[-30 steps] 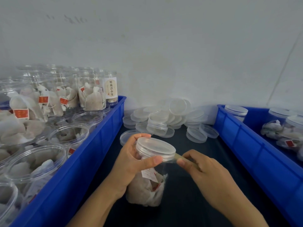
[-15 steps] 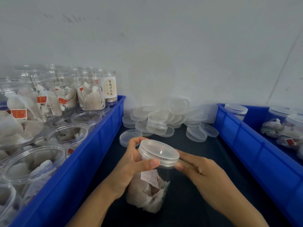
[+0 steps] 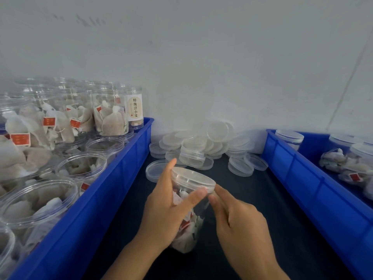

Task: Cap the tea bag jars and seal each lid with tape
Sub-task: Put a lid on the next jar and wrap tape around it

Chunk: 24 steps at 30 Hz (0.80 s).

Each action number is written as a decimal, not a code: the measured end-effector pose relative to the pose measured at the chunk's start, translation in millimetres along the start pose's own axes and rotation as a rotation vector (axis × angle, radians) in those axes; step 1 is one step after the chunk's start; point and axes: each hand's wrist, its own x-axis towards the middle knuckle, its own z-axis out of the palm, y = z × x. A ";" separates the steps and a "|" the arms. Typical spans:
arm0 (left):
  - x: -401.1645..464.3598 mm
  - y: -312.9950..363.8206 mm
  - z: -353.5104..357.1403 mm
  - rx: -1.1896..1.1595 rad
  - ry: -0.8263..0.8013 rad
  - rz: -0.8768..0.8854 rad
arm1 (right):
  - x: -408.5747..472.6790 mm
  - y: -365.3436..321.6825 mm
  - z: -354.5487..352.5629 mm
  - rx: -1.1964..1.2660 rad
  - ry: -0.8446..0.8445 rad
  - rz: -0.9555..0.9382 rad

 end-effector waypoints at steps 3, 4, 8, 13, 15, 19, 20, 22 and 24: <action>1.6 -3.1 0.1 0.043 0.069 0.000 | -0.9 -2.8 -0.8 -0.025 0.016 -0.045; 2.0 -3.8 0.6 0.046 0.086 -0.003 | -0.6 -2.6 -0.4 -0.022 0.020 -0.049; 5.2 -7.5 0.2 0.042 0.118 -0.041 | 4.5 2.9 -8.0 -0.083 0.004 -0.111; 4.3 -7.9 -0.8 -0.021 0.088 -0.027 | 10.9 15.9 -23.3 -0.078 -0.067 -0.155; 3.6 -7.7 -1.0 -0.031 0.082 -0.017 | 12.4 21.4 -25.3 0.020 -0.184 -0.023; 5.0 -8.2 -2.8 -0.042 0.052 -0.014 | 16.6 24.5 -24.9 0.082 -0.355 0.169; 5.7 -8.4 -3.7 -0.044 0.044 -0.014 | 17.1 24.4 -24.1 0.097 -0.379 0.185; 6.7 -8.2 -5.9 -0.051 0.024 -0.020 | 17.0 24.0 -22.5 0.141 -0.392 0.200; 7.7 -7.1 -7.4 -0.089 -0.006 -0.035 | 16.0 21.3 -22.0 0.140 -0.331 0.191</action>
